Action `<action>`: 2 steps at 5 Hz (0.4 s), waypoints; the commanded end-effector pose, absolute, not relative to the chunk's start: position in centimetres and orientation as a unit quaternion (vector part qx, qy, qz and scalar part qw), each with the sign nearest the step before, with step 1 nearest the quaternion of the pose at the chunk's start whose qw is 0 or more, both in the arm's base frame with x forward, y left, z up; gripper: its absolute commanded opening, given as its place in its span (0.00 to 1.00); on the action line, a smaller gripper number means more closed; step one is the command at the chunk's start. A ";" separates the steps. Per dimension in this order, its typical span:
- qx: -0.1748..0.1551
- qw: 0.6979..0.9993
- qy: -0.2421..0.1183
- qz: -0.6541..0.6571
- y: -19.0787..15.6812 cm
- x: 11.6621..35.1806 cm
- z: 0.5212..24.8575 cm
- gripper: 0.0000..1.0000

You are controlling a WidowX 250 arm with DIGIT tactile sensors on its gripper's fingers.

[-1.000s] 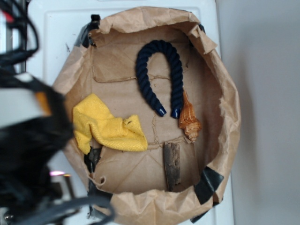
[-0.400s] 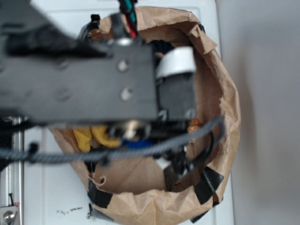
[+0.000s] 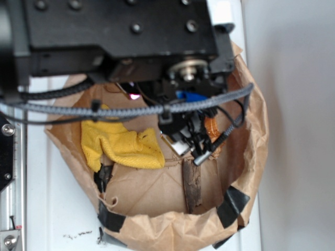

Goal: Grab the blue rope.

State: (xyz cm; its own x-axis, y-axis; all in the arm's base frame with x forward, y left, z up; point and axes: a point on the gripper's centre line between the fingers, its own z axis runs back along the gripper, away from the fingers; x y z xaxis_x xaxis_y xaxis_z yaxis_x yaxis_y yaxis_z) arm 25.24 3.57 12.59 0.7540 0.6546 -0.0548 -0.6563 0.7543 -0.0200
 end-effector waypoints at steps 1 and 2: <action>-0.030 0.936 -0.011 0.351 5.3 25.6 13.2 1.00; -0.029 0.928 -0.022 0.371 6.0 26.2 10.6 1.00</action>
